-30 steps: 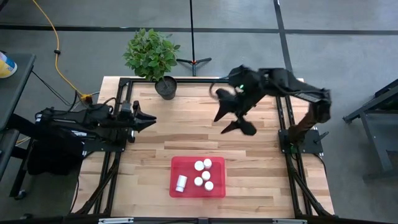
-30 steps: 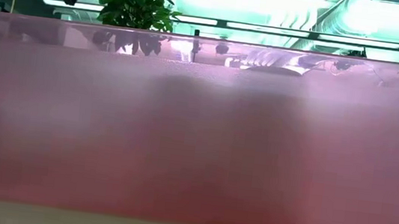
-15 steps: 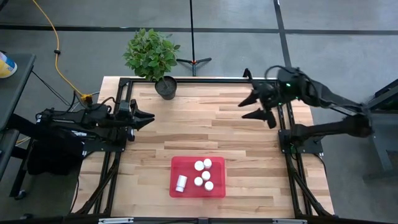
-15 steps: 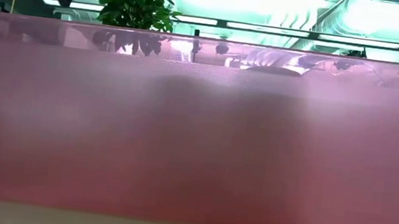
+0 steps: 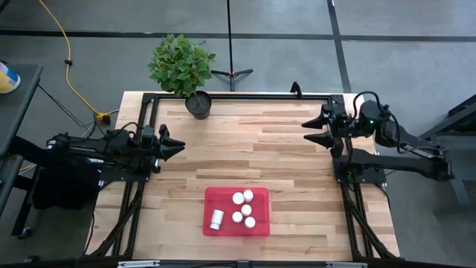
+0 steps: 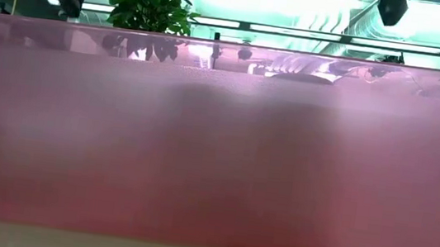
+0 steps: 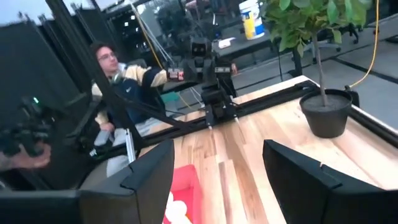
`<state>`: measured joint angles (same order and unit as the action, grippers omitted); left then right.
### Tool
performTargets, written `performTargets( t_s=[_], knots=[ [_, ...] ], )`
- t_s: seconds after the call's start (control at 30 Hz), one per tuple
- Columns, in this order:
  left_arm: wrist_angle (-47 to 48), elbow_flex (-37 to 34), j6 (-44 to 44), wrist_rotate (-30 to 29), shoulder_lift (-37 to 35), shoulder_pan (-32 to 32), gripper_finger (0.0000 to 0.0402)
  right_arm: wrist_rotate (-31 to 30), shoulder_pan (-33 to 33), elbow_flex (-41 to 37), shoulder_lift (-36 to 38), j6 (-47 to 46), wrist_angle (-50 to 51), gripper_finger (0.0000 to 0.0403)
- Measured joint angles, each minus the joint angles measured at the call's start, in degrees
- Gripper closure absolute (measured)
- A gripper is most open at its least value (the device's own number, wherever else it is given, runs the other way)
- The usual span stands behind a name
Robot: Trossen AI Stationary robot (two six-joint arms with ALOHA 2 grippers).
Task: Pick and place pill bottles into a basket
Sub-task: Return to Home Position
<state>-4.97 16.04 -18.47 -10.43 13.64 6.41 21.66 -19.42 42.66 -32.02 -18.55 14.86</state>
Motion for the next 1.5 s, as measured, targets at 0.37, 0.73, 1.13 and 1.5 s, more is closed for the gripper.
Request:
performTargets(
  t_s=[0.37, 0.73, 1.13, 1.5],
  knots=[
    [-2.7, -9.0, 0.3, -0.5, -12.1, 0.0, 0.0291, -7.2, 0.0, -4.3, 7.1, -2.5, 0.7, 0.0167],
    [-11.1, -15.3, 0.2, 0.2, -13.2, 0.0, 0.0291, -8.9, 0.1, -6.3, 8.4, -4.7, -1.5, 0.0167],
    [-11.1, -15.3, -1.4, 1.0, -13.3, 0.0, 0.0291, -5.0, 5.7, -32.4, 12.3, -14.7, -42.2, 0.0167],
    [-6.4, -15.3, -1.5, 1.0, -13.2, 0.0, 0.0291, -12.9, 13.4, -38.4, 12.6, -6.3, -46.6, 0.0167]
  ],
)
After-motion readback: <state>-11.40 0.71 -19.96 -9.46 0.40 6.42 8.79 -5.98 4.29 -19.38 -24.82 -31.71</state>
